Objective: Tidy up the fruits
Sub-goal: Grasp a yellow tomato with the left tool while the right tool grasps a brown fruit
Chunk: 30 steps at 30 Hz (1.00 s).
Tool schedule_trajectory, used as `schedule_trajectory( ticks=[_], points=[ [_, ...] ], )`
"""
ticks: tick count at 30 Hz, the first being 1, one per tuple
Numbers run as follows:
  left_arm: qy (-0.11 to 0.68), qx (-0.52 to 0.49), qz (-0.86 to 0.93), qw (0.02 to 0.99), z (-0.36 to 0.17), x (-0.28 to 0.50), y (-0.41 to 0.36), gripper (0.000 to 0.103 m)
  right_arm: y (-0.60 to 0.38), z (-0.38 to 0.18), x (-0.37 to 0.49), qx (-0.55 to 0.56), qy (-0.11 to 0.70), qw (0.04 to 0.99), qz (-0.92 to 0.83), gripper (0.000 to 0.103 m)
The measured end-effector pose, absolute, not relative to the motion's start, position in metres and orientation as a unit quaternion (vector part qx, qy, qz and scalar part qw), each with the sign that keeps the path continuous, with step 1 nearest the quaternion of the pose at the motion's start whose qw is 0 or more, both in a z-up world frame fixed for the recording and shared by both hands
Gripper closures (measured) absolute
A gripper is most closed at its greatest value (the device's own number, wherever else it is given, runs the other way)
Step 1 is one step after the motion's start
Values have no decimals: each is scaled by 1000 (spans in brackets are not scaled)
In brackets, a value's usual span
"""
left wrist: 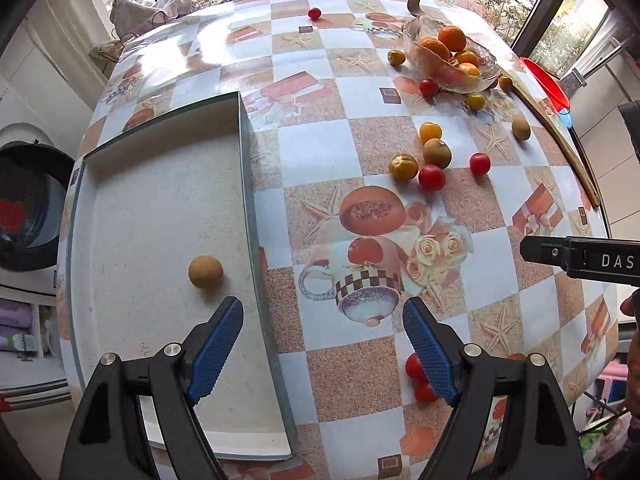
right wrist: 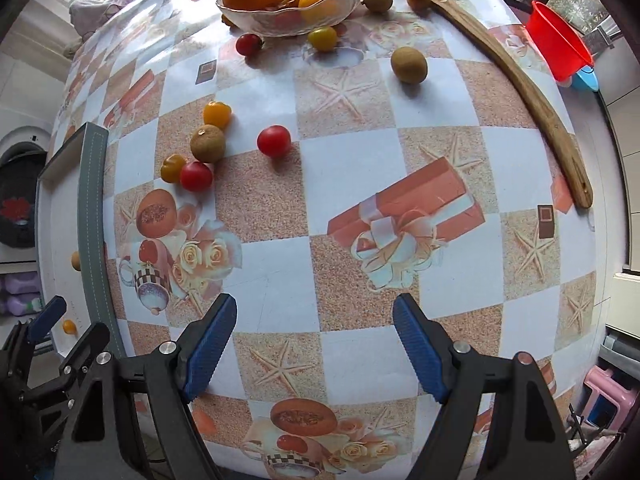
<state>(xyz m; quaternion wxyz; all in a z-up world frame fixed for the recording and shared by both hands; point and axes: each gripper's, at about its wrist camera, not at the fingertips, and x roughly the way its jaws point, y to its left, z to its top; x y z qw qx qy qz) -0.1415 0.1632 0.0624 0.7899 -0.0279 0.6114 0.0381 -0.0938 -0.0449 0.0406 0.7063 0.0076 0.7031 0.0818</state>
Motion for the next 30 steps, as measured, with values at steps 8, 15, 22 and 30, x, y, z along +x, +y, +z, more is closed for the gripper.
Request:
schedule_trajectory(
  ticks=[8, 15, 22, 30],
  points=[
    [602, -9, 37, 798, 34, -87, 148, 20, -70, 37, -48, 12, 672, 738, 52, 20],
    [598, -5, 22, 801, 14, -63, 140, 20, -71, 22, -6, 9, 654, 755, 44, 31],
    [587, -31, 18, 809, 12, -47, 143, 20, -67, 15, 28, 5, 639, 768, 39, 32],
    [581, -20, 19, 813, 11, -31, 130, 20, -67, 15, 43, -8, 628, 777, 38, 39]
  ],
)
